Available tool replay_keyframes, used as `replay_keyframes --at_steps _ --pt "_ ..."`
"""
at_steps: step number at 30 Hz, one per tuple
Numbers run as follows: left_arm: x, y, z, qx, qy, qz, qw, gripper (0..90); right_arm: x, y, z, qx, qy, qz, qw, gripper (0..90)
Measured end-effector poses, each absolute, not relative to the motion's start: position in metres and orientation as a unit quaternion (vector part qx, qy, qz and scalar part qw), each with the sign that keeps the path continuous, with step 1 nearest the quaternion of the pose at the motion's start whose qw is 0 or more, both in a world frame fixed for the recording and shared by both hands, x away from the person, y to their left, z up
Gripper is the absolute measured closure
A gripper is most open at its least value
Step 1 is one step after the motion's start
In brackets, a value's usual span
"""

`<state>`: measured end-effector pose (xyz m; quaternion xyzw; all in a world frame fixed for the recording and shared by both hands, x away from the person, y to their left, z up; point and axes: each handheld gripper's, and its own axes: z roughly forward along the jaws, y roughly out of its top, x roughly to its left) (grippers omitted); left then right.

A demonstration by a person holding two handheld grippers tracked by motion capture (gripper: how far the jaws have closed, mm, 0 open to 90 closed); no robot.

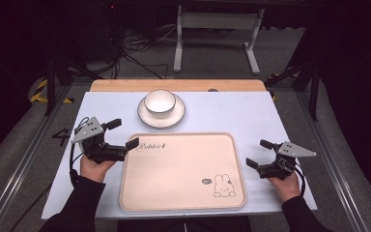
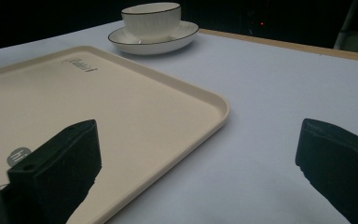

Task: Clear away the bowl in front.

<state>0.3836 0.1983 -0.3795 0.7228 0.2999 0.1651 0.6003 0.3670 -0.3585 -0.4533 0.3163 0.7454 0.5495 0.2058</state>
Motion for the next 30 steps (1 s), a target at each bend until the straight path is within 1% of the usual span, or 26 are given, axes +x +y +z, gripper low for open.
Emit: replay_keyframes --at_steps 9,17,22,30 --pt "0.41 0.191 -0.375 0.726 0.308 0.156 0.595 2.5 0.367 -0.359 -0.453 0.317 0.745 0.551 0.205 0.5" --pt "0.428 0.182 -0.368 0.733 0.307 0.16 0.585 2.2 0.367 -0.359 -0.453 0.317 0.744 0.551 0.204 0.5" --pt "0.443 0.18 -0.367 0.73 0.314 0.144 0.59 3.0 0.367 -0.359 -0.453 0.316 0.745 0.551 0.204 0.5" --pt "0.459 0.173 -0.366 0.737 0.315 0.144 0.58 3.3 0.367 -0.359 -0.453 0.314 0.744 0.554 0.203 0.5"
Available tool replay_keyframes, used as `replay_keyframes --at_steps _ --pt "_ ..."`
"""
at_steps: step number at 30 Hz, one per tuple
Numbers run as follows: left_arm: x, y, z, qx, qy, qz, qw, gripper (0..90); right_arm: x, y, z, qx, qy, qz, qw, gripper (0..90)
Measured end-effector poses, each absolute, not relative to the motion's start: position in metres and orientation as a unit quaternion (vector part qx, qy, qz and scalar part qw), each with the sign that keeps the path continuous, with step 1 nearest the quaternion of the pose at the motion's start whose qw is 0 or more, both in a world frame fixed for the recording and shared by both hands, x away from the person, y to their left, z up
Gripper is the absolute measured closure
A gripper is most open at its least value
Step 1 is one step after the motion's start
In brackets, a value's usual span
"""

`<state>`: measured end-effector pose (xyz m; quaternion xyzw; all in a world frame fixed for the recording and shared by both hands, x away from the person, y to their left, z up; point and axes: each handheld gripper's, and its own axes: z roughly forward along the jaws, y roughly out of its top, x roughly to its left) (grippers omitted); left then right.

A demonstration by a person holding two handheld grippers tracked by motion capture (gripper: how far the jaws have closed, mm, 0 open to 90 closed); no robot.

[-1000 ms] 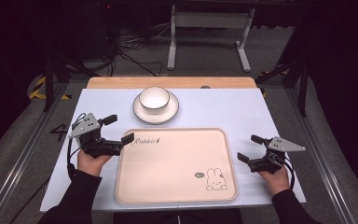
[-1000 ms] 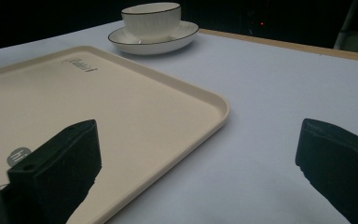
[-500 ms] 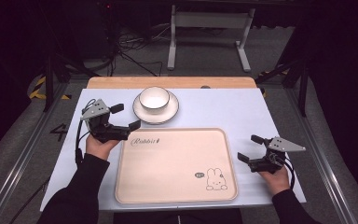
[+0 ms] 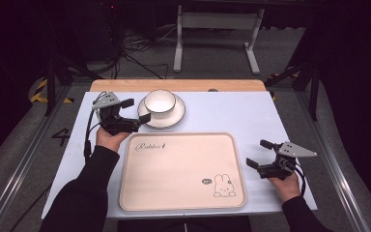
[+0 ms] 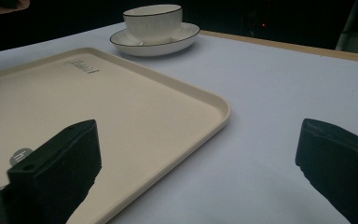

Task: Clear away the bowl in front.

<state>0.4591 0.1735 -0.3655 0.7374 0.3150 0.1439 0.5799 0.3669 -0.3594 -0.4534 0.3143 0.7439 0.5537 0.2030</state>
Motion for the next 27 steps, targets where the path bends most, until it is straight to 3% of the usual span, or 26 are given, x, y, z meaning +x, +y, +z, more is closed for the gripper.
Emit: replay_keyframes --at_steps 27 --pt "0.504 0.164 -0.355 0.727 0.342 0.149 0.577 3.3 0.367 -0.36 -0.453 0.312 0.743 0.557 0.201 0.5"
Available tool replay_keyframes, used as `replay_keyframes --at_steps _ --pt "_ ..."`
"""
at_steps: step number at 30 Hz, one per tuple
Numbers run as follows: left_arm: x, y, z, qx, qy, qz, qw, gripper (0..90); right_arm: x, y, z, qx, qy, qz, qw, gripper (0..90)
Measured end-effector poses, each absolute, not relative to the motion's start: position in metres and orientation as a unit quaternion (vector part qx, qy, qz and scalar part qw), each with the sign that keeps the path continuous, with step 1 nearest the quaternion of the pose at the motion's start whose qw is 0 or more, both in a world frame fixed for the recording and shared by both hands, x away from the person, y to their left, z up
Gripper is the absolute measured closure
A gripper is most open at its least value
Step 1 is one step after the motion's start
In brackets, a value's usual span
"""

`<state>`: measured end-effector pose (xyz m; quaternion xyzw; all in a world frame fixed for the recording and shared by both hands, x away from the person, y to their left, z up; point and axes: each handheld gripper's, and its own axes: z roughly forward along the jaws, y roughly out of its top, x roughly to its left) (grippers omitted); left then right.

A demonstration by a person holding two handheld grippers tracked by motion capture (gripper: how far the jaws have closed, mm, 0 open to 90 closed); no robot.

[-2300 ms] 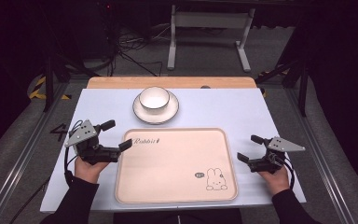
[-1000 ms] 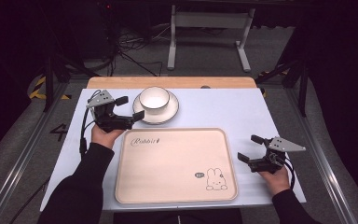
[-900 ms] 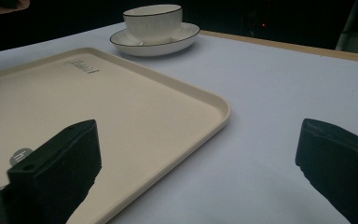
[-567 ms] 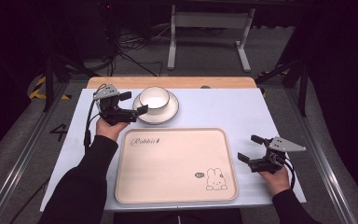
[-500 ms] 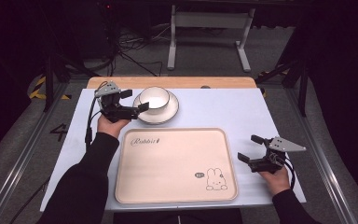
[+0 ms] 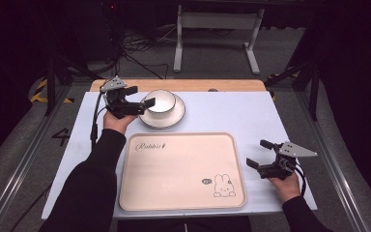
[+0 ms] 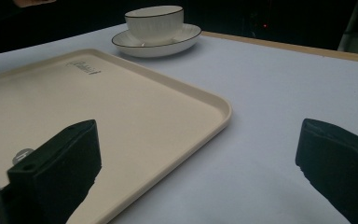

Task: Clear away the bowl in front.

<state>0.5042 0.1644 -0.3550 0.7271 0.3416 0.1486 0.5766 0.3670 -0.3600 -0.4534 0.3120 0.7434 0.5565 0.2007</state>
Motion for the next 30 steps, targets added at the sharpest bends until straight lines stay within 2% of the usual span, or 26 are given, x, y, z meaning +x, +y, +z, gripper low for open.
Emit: replay_keyframes --at_steps 18,26,30 --pt "0.532 0.157 -0.354 0.722 0.369 0.172 0.56 1.3 0.367 -0.361 -0.453 0.313 0.742 0.559 0.199 0.5" --pt "0.545 0.151 -0.358 0.723 0.409 0.147 0.537 1.3 0.367 -0.361 -0.454 0.312 0.741 0.56 0.199 0.5" --pt "0.549 0.148 -0.36 0.726 0.409 0.146 0.533 0.9 0.367 -0.361 -0.454 0.312 0.74 0.562 0.199 0.4"
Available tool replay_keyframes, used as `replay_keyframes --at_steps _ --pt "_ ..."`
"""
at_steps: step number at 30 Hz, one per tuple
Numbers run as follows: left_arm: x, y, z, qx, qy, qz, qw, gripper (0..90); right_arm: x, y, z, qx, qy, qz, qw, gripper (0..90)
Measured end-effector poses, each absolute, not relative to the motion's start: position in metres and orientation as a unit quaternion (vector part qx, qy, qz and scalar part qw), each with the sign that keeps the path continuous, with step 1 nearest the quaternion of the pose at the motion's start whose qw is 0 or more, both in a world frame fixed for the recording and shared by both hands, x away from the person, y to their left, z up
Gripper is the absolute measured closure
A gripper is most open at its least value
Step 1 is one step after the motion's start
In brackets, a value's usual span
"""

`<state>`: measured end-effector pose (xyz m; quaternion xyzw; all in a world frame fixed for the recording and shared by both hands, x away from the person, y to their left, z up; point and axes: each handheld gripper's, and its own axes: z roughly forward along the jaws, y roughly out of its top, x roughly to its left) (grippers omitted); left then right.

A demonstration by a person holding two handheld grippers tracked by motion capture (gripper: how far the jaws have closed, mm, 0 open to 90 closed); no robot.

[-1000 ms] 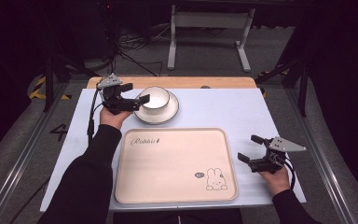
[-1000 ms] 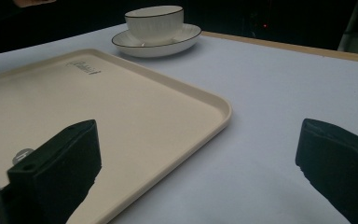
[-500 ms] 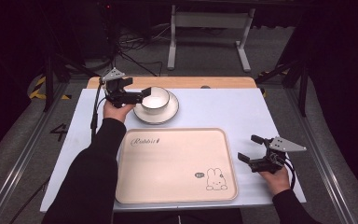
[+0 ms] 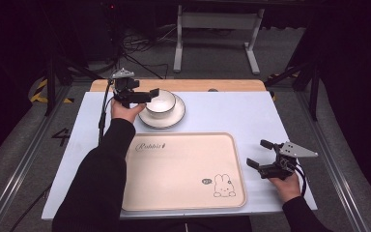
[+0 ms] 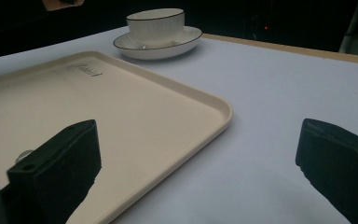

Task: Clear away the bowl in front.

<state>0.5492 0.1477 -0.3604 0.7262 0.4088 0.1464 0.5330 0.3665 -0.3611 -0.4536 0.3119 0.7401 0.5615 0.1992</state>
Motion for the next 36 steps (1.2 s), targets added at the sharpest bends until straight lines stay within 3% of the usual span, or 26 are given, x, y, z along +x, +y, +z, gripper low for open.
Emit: replay_keyframes --at_steps 18,36 --pt "0.581 0.147 -0.389 0.731 0.479 0.107 0.475 1.4 0.366 -0.361 -0.454 0.312 0.739 0.562 0.203 0.4" --pt "0.598 0.145 -0.413 0.742 0.515 0.05 0.426 15.2 0.364 -0.359 -0.454 0.311 0.74 0.556 0.214 0.4"
